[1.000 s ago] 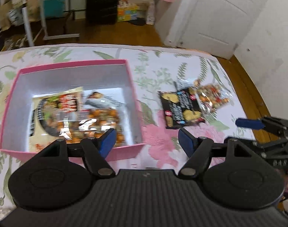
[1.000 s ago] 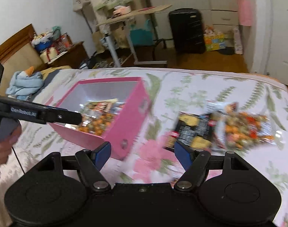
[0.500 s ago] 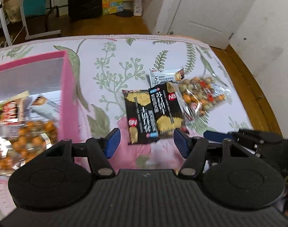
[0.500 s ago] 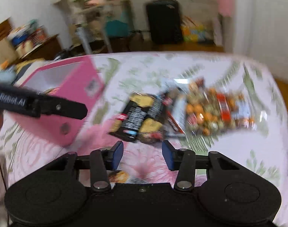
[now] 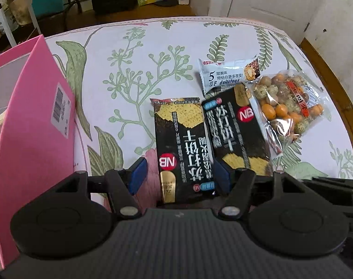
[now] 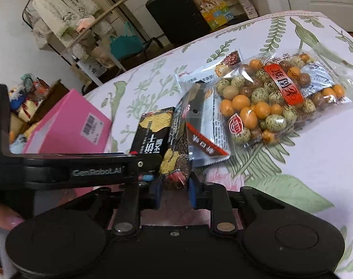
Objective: Organize snacks
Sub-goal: 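Grasp a black NB cracker packet with the left tool while the right tool grasps another, then carry both NB cracker packets into the pink box and open both tools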
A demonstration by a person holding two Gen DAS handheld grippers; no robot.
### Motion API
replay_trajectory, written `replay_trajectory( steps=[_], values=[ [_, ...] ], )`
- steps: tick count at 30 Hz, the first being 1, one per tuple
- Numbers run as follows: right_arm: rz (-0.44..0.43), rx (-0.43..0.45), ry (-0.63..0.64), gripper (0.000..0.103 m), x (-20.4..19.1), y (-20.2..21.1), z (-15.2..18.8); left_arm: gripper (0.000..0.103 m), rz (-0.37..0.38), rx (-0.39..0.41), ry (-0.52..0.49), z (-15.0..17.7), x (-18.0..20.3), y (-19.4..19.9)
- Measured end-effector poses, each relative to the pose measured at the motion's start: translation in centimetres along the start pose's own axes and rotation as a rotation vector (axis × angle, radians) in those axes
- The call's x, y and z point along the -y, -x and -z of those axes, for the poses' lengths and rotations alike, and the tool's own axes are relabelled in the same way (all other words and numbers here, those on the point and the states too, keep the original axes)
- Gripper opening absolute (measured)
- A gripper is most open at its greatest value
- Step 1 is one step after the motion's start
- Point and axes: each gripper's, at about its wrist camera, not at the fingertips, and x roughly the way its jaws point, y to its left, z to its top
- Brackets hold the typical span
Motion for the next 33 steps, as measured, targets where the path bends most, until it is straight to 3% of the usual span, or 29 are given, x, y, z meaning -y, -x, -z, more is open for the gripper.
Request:
replay_trajectory(
  steps=[6, 10, 11, 14, 16, 19, 23, 28, 30, 33],
  values=[
    [0.004, -0.084, 0.045, 0.022, 0.2, 2.1, 0.9, 0.066, -0.015, 0.005, -0.031, 0.4, 0.8, -0.2],
    [0.091, -0.090, 0.113, 0.027, -0.3, 2.9, 1.2, 0.068, -0.065, 0.035, -0.058, 0.1, 1.7, -1.2],
    [0.112, -0.090, 0.136, 0.030, -0.5, 3.0, 1.2, 0.068, -0.090, 0.048, -0.076, 0.1, 1.9, -1.5],
    [0.200, -0.082, 0.222, 0.059, -1.8, 2.6, 0.9, 0.062, -0.099, 0.068, -0.089, 0.2, 2.0, -1.6],
    [0.242, -0.070, 0.314, 0.064, -3.0, 2.1, 0.9, 0.050, -0.079, 0.061, -0.087, 0.1, 1.9, -1.3],
    [0.270, -0.068, 0.419, 0.073, -4.3, 1.0, 0.8, 0.049, -0.066, 0.043, -0.077, 0.0, 1.7, -1.2],
    [0.268, -0.098, 0.479, 0.073, -5.3, -1.1, 0.7, 0.048, -0.056, 0.029, -0.065, -0.1, 1.4, -1.0],
    [0.326, -0.100, 0.548, 0.070, -5.9, -2.7, 1.3, 0.048, -0.046, 0.010, -0.052, 0.0, 1.0, -0.5],
    [0.316, -0.107, 0.553, 0.053, -6.1, -2.3, 1.2, 0.048, -0.037, 0.003, -0.041, 0.0, 0.8, -0.2],
    [0.306, -0.123, 0.511, 0.050, -6.0, -1.3, 0.8, 0.048, -0.032, 0.006, -0.033, 0.1, 0.5, 0.9]
  ],
)
